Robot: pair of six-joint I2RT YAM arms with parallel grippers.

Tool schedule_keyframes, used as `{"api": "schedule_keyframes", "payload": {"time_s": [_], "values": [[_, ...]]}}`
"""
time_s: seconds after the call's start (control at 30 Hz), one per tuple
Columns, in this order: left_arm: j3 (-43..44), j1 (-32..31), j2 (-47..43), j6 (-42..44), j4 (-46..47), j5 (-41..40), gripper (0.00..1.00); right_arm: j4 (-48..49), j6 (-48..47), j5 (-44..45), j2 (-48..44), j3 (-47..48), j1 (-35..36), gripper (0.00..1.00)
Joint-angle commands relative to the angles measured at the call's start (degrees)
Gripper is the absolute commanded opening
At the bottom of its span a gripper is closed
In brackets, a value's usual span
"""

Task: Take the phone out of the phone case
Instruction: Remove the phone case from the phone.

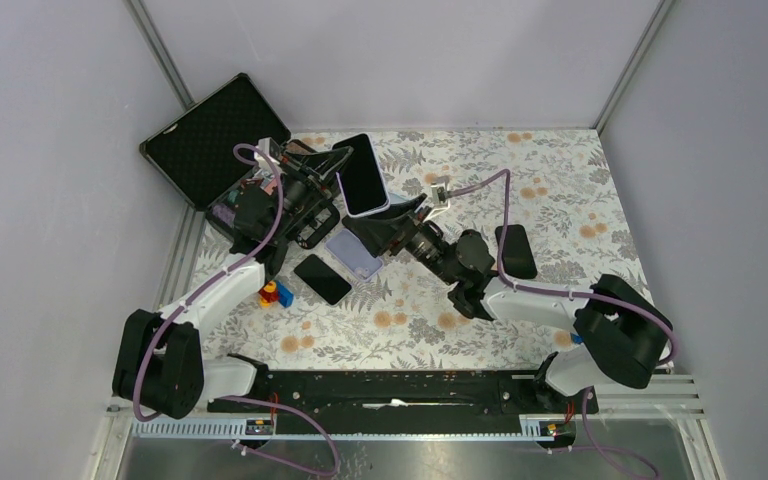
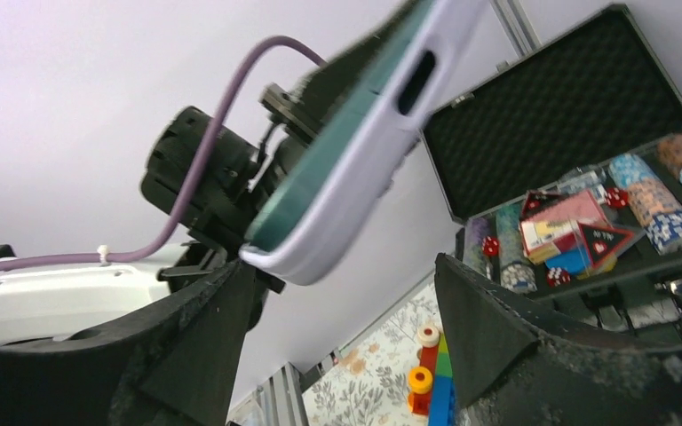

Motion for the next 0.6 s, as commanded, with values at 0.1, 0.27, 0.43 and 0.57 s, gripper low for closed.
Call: {"api": "schedule_keyframes", "payload": {"time_s": [0.1,0.27,0.43,0.57], "values": [[0.9,-0.2,-2.0,0.8,3.9,-1.8,0.0,10.2,-5.7,1.8,1.2,2.4,1.7,0.82],[0.5,-0.7,-2.6,0.9,4.5,-2.4,0.0,11.0,-3.5,5.8,2.1,3.2,1.7,0.79],[0.5,-0.8,-3.1,0.2,4.5,-2.2,0.0,11.6,-2.7,8.6,3.3,3.2,1.7,0.65],[0.9,-0.8,-3.4,-0.9,4.1,-1.6,0.0,11.7,-4.5,8.4,3.9,2.3,1.7,0.51]]}}
